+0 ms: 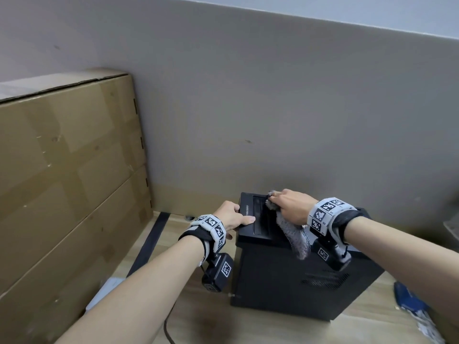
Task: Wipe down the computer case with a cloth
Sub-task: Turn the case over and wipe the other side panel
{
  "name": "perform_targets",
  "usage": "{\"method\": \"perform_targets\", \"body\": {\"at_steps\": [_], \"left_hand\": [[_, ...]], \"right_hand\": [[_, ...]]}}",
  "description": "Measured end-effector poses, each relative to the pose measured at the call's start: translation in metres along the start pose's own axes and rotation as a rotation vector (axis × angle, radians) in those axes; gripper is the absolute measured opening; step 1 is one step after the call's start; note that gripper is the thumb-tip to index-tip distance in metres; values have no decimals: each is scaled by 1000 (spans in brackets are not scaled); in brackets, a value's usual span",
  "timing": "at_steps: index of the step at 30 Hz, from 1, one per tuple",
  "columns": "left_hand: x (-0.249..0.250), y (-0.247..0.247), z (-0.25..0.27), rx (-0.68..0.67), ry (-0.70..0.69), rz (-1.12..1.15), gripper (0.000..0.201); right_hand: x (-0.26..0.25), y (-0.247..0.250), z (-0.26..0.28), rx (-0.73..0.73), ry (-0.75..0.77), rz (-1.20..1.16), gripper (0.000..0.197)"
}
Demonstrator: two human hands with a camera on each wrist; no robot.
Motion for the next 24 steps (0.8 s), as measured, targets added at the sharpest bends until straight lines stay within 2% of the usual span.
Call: {"method": "perform_targets", "body": {"at_steps": [4, 8, 12, 17, 24], "left_hand": [[1, 0, 0, -8, 7, 13, 41], [5, -2, 0, -12, 10, 19, 40], [9, -3, 1, -65, 35, -19, 34], [8, -1, 2, -132, 93, 104, 28], [7, -3, 5, -107, 117, 175, 37]], "right_hand": [[15, -13, 12, 38, 35, -152, 39], [4, -22, 17, -58, -33, -309, 65], [-21, -9, -1, -54, -17, -429, 63], [-38, -8, -14, -50, 58, -424, 63], [-31, -35, 40, 22, 211, -388, 63]]}}
Point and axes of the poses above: each hand's wrist, its own z-axis away from the middle knuckle, its own y-axis out of the back of the hand, x = y × z, the point moved 1 cm from there along -z, towards the middle knuckle, and after that the axes turned 8 degrees about y, right-handed, at the moved point
